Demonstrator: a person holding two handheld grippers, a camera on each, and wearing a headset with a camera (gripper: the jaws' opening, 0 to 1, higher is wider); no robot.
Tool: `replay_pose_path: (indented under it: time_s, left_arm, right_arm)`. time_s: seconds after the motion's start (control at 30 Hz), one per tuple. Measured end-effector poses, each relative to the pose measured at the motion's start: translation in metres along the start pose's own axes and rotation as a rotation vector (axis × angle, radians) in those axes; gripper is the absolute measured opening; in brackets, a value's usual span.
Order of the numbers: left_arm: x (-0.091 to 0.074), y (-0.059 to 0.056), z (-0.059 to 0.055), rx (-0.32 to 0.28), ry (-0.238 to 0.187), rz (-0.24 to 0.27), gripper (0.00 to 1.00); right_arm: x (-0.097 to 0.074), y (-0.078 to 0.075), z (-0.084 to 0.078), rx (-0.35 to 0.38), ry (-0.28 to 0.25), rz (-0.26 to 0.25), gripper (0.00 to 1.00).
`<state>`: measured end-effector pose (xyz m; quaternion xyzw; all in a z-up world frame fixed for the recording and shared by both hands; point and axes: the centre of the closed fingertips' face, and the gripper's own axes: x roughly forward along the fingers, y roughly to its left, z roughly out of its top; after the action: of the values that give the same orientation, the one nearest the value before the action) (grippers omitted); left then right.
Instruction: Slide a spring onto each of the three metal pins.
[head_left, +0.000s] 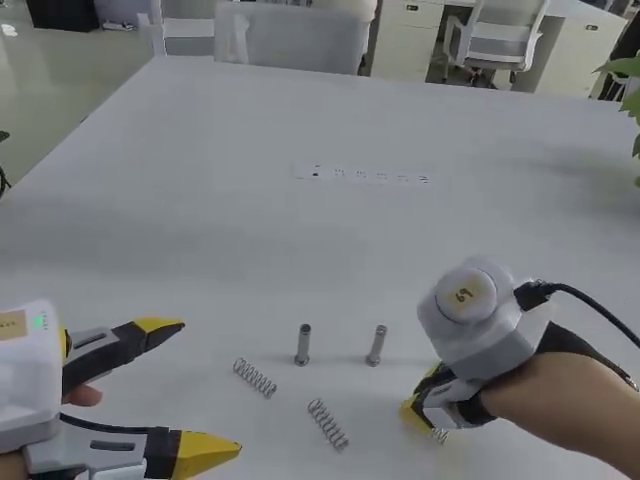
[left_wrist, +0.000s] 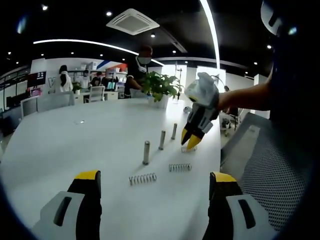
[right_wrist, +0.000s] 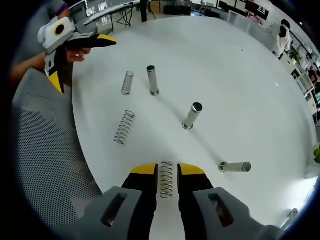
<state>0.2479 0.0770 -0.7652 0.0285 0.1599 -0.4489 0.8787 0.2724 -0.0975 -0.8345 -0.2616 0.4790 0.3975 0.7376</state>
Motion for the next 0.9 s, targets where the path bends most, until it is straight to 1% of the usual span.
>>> replay_pose_path:
  time_s: [0.03, 0.13, 0.17, 0.23, 0.37, 0.4, 0.53, 0.6, 0.67, 0.8, 0.9]
  left_arm:
    - [-0.0002, 0.0001, -0.0003, 0.0, 0.001, 0.001, 0.87]
    - [-0.0013, 0.0008, -0.0008, -0.005, -0.002, 0.005, 0.87]
    - [-0.0019, 0.0011, -0.0014, -0.007, -0.002, 0.007, 0.87]
    - [-0.0028, 0.0016, -0.002, -0.009, -0.002, 0.009, 0.87]
    - [-0.0036, 0.0023, -0.0028, -0.01, -0.002, 0.012, 0.87]
    - [-0.0036, 0.0022, -0.0029, -0.01, -0.002, 0.012, 0.87]
    - [-0.0021, 0.0018, -0.0019, -0.01, -0.004, 0.01, 0.87]
    - [-0.0018, 0.0015, -0.0013, -0.009, -0.005, 0.009, 0.87]
    - [-0.0019, 0.0014, -0.0008, -0.01, -0.008, 0.009, 0.87]
    - [-0.0023, 0.001, -0.0011, -0.01, -0.007, 0.008, 0.87]
    - [-0.0016, -0.0009, -0.0014, -0.008, -0.005, 0.003, 0.87]
  right_arm:
    - [0.0016, 0.0004, -0.0015, -0.001, 0.016, 0.002, 0.13]
    - [0.006, 0.0011, -0.0016, -0.02, 0.034, 0.0, 0.12]
    - [0.007, 0.0021, -0.0041, -0.02, 0.055, 0.009, 0.12]
    - [0.0086, 0.0015, -0.0042, -0.02, 0.057, 0.007, 0.12]
    - [0.0113, 0.0012, -0.0074, -0.041, 0.076, 0.007, 0.11]
    - [0.0108, 0.001, -0.0064, -0.044, 0.074, 0.009, 0.1]
    - [0.0093, 0.0017, -0.0066, -0.066, 0.092, 0.004, 0.09]
    - [0.009, 0.0032, -0.0064, -0.087, 0.097, -0.009, 0.08]
    - [0.0089, 0.0038, -0.0061, -0.13, 0.107, -0.03, 0.08]
    - [0.0096, 0.0027, -0.006, -0.112, 0.112, -0.032, 0.08]
    - [0.009, 0.0005, -0.0063, -0.068, 0.103, -0.019, 0.08]
